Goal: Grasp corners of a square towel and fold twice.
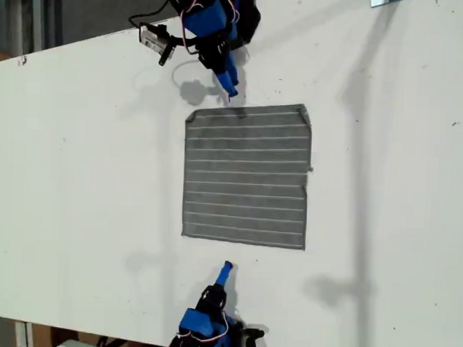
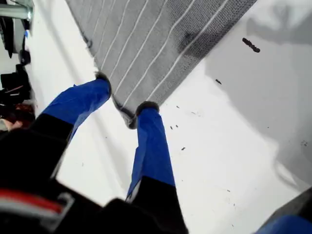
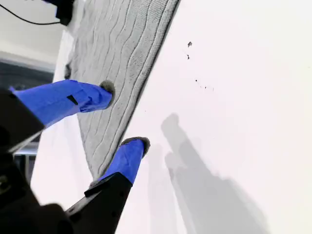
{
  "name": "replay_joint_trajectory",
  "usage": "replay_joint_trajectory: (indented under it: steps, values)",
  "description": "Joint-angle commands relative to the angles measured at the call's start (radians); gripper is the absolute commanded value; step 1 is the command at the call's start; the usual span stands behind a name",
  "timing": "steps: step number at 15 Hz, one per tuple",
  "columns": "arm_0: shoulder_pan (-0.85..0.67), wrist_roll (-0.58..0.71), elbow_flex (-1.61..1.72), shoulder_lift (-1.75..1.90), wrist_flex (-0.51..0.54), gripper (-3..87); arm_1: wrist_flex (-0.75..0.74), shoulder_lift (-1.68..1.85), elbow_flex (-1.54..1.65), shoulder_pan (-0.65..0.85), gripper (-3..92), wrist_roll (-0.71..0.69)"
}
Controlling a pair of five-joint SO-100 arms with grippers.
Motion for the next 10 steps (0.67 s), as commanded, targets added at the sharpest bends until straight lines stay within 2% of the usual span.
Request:
replay_joint_trajectory:
  steps: [1,6,7,8,9,10]
  values:
    - [0.009,-0.009,0.006,0.003,-0.009,18.9,0.018,-0.003,-0.008,0.003,17.3,-0.005]
    - [-0.017,0.015,0.006,0.003,-0.012,18.9,0.018,-0.003,-0.008,0.003,17.3,-0.005]
    - [-0.018,-0.084,0.006,0.003,-0.009,18.8,0.018,-0.003,-0.008,0.003,17.3,-0.005]
    - [0.043,-0.357,0.006,0.002,-0.009,18.8,0.018,-0.003,-0.008,0.003,17.3,-0.005]
    - [0.140,-0.543,0.006,0.002,-0.011,22.8,0.018,-0.003,-0.008,0.003,17.3,-0.005]
    - [0.215,-0.612,0.006,0.003,-0.008,34.4,0.018,-0.003,-0.008,0.031,16.7,-0.005]
